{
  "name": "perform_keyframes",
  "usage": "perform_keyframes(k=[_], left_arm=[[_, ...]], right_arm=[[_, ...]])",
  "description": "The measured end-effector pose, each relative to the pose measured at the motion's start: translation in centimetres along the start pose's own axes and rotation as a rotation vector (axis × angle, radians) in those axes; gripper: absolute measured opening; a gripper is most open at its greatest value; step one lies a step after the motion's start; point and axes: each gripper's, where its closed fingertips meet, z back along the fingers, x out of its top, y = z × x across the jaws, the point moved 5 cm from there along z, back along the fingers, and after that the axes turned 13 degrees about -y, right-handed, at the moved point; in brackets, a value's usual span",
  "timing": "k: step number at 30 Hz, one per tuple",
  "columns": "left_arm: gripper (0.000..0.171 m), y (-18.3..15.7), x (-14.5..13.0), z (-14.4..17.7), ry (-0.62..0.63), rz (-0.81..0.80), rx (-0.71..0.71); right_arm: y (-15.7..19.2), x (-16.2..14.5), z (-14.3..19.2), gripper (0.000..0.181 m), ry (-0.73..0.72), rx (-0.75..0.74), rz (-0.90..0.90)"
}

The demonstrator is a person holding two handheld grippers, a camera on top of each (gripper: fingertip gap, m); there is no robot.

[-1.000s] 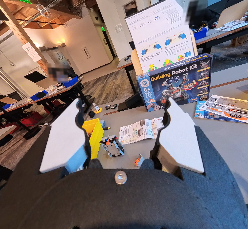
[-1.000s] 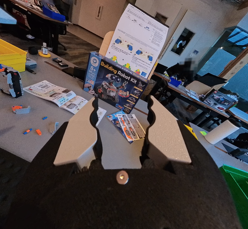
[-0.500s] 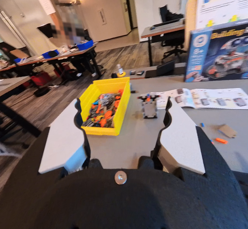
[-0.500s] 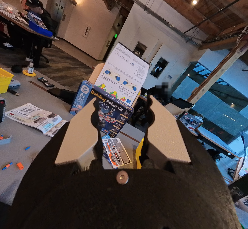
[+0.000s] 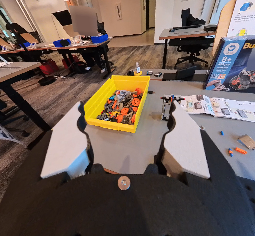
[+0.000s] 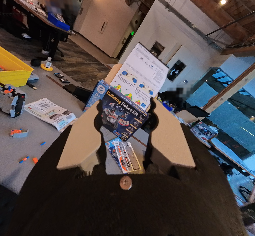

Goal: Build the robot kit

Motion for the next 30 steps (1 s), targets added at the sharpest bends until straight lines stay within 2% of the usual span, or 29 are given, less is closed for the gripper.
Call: perform_keyframes(k=[5,9,17,20,24,27,30], left_arm=[[0.115,-2.7,-0.9,-0.4,0.01,0.04,-0.166],[0.111,-5.1,-2.3,-1.0,0.039,0.043,-0.292],[0.103,-11.8,-7.8,-2.4,0.186,0.018,-0.535],[0.091,-15.4,-10.5,-1.9,0.276,0.031,-0.688],[0.075,-18.2,-13.7,-1.8,0.384,-0.031,-0.773],[0.042,-19.9,-14.9,-1.5,0.456,-0.002,-0.869],[0.039,-21.1,-15.3,-1.9,0.494,0.079,-0.903]], right_arm=[[2.7,-4.7,-2.7,0.08,0.102,0.261,-0.182],[5.3,-8.6,-4.0,0.08,0.148,0.425,-0.316],[14.8,-17.6,-4.2,0.049,0.256,0.87,-0.459],[17.2,-20.2,-4.3,0.039,0.275,0.94,-0.532],[16.6,-21.0,-6.1,0.023,0.225,0.939,-0.641],[13.8,-19.8,-8.4,0.015,0.132,0.92,-0.661],[9.9,-17.6,-10.9,0.01,0.037,0.865,-0.64]])
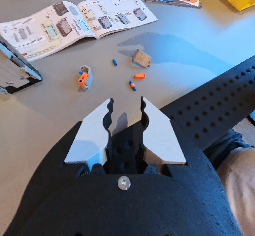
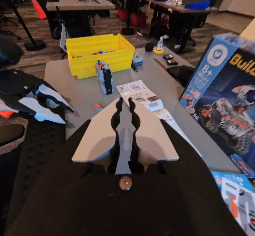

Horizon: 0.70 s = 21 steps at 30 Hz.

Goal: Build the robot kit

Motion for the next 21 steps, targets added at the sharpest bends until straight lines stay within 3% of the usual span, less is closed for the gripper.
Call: perform_keyframes(k=[4,7,11,21], left_arm=[[0.035,0.1,-0.6,-1.7,0.079,0.026,0.008],[0.034,-0.5,-0.7,-3.2,0.13,0.046,0.012],[0.034,-1.2,-1.0,-5.1,0.203,0.005,0.065],[0.026,-1.3,-1.0,-7.7,0.325,-0.079,0.14]], right_arm=[[-1.9,7.0,1.6,0.002,-0.171,-0.054,0.112],[-1.7,9.6,2.8,0.002,-0.228,-0.037,0.193],[-2.4,9.4,3.6,0.002,-0.265,-0.052,0.242],[-6.1,6.6,3.7,0.008,-0.072,-0.146,0.26]])
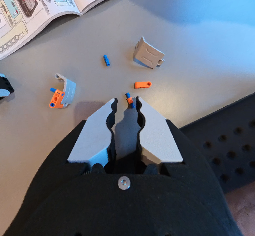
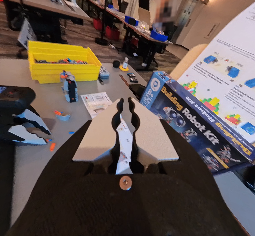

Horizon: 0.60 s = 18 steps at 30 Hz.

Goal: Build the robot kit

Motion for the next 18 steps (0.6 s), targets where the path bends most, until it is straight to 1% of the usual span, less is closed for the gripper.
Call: perform_keyframes(k=[2,4,8,12,15,18], left_arm=[[0.019,-0.1,0.0,-0.3,0.03,-0.032,0.015],[0.019,-0.2,0.0,-0.5,0.055,-0.06,0.028],[0.007,-0.6,0.0,-0.4,0.083,-0.1,0.023],[0.006,0.0,0.0,-0.2,0.087,-0.095,0.02],[0.006,1.5,1.0,0.6,0.004,-0.047,0.044],[0.006,2.8,2.9,2.2,-0.123,-0.004,0.039]], right_arm=[[-0.4,-0.4,0.0,0.009,0.032,-0.019,0.017],[-0.5,-0.7,0.0,0.009,0.047,-0.017,0.016],[-0.4,-1.1,-0.1,0.01,0.062,-0.009,0.02],[-0.8,-2.0,-0.3,0.01,0.087,-0.009,0.013],[-1.1,-2.8,-0.5,0.011,0.102,-0.008,-0.005],[-1.2,-3.3,-0.9,0.011,0.096,0.001,-0.02]])
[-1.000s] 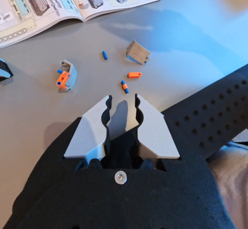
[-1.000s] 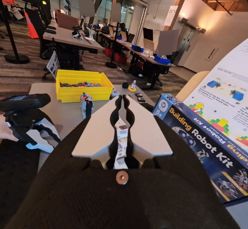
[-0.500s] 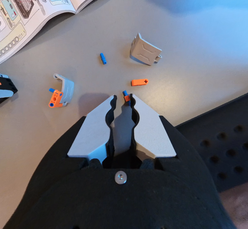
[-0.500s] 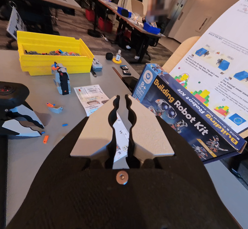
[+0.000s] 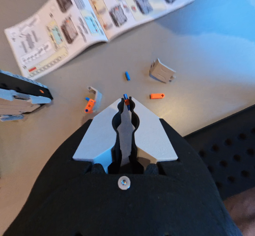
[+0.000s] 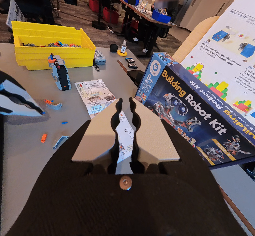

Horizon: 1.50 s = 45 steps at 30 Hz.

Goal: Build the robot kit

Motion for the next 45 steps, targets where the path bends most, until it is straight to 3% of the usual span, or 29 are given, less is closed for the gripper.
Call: perform_keyframes(k=[4,7,13,16,19,23,35,45], left_arm=[[0.006,0.7,4.3,1.5,-0.211,0.064,-0.115],[0.006,0.3,8.1,2.6,-0.333,0.133,-0.302],[0.005,0.0,18.1,5.7,-0.542,0.188,-0.652],[0.005,-0.4,22.4,6.7,-0.614,0.152,-0.725],[0.005,-1.3,24.8,6.9,-0.661,0.113,-0.785],[0.005,-1.5,24.8,5.8,-0.674,0.13,-0.874],[0.005,-1.1,23.7,4.2,-0.705,0.212,-1.122],[0.005,-2.7,23.6,5.1,-0.668,0.311,-1.36]], right_arm=[[0.5,-0.5,-0.7,0.018,-0.009,0.043,0.039],[1.5,-0.5,-1.2,0.026,-0.02,0.078,0.127],[2.8,1.1,-1.2,0.045,-0.123,0.082,0.26],[2.6,2.2,-0.6,0.048,-0.185,0.045,0.276],[2.9,3.7,0.1,0.05,-0.263,0.042,0.265],[3.1,4.6,0.7,0.051,-0.324,0.019,0.334],[5.5,3.5,-0.8,0.057,-0.303,0.08,0.516],[7.2,6.9,0.8,0.054,-0.447,0.041,0.565]])
